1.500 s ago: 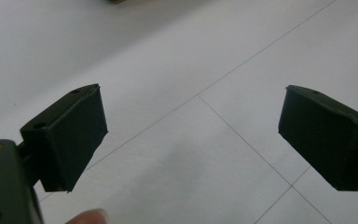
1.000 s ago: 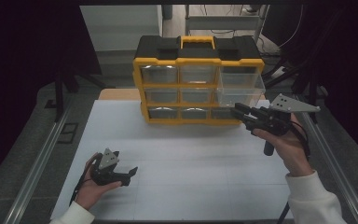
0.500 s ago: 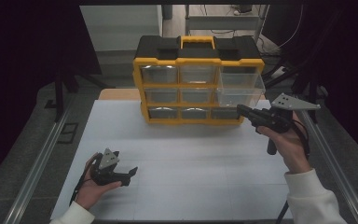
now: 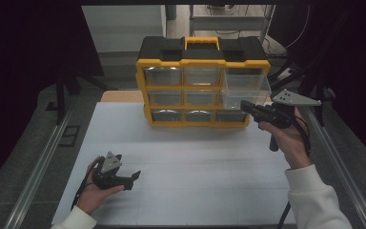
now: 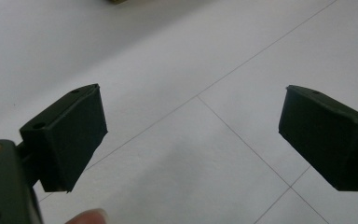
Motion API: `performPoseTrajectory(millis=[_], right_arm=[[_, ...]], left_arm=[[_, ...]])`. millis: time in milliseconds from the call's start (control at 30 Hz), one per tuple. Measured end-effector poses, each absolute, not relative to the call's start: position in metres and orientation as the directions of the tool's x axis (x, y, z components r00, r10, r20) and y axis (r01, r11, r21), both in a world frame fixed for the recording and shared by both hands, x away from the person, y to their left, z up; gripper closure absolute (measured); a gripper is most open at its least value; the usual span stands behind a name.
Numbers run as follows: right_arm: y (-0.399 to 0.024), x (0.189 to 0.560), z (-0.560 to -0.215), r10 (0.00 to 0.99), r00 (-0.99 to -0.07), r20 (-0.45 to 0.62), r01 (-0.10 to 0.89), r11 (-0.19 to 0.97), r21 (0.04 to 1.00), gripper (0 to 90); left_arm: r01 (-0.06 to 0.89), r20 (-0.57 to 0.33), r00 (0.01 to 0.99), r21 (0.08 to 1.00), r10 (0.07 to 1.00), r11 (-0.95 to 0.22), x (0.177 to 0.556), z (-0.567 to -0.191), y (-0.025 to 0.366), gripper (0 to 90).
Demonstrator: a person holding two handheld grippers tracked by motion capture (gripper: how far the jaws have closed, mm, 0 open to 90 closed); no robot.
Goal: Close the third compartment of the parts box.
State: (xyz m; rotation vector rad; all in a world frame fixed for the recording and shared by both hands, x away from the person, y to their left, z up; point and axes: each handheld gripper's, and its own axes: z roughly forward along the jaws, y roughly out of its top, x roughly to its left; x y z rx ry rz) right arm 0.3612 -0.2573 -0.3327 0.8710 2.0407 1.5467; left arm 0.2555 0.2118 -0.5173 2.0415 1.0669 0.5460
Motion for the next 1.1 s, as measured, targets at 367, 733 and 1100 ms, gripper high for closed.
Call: performPoseTrajectory(millis=[367,733,1100], right_arm=[[-0.261,0.372,-0.336,0.732,-0.68,0.047,0.235,0.157,0.959,89.9],[-0.258,0.379,-0.337,0.742,-0.668,0.051,0.236,0.146,0.961,89.8],[-0.255,0.388,-0.338,0.747,-0.662,0.059,0.237,0.134,0.962,89.8]], left_arm=[[0.505,0.024,0.559,0.783,0.829,-0.363,0.256,-0.517,0.212,8.0],[0.504,0.025,0.56,0.783,0.828,-0.364,0.256,-0.517,0.211,8.0],[0.504,0.024,0.561,0.784,0.828,-0.364,0.256,-0.517,0.212,8.0]])
